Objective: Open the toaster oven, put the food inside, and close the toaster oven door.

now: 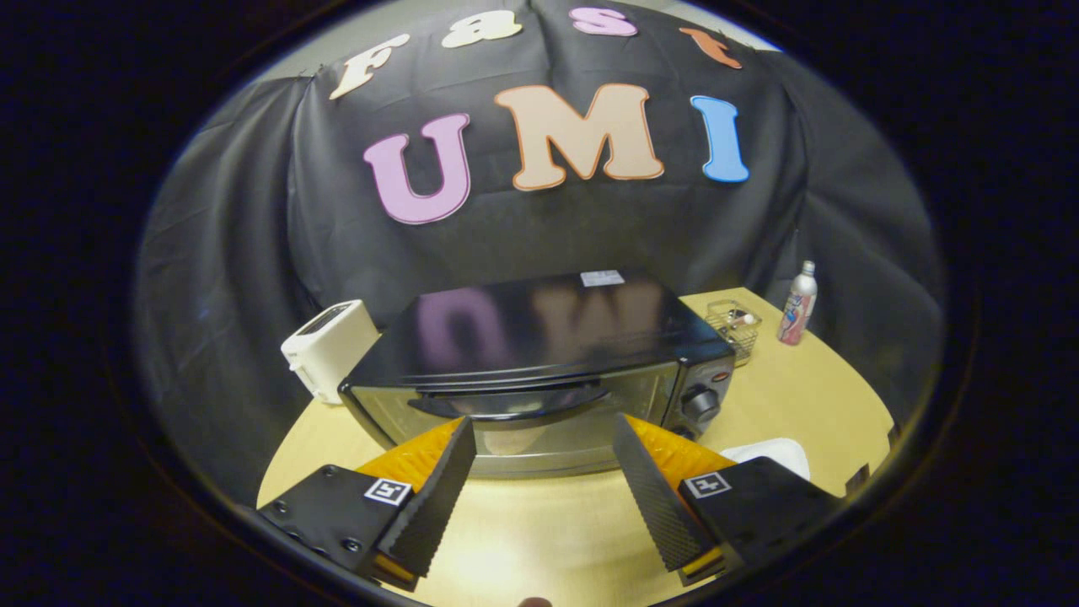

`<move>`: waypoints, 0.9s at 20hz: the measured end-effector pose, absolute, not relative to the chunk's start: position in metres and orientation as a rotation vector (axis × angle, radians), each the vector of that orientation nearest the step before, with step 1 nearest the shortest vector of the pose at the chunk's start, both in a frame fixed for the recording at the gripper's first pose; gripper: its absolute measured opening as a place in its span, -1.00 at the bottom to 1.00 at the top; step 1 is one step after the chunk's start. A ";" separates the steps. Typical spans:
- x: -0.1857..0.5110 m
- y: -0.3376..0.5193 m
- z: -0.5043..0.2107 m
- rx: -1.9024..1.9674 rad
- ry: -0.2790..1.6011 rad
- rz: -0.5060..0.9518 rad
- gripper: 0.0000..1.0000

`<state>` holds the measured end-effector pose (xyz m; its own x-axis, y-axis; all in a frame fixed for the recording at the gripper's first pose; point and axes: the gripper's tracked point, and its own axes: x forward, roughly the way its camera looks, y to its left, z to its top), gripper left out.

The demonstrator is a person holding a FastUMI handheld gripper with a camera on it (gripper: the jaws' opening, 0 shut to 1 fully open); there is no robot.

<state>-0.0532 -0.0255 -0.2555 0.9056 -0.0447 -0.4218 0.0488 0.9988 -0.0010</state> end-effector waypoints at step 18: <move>-0.035 -0.034 0.056 -0.099 -0.018 -0.028 1.00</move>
<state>-0.0353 -0.0341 0.0564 0.9995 -0.0270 0.0192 0.0288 0.9947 -0.0984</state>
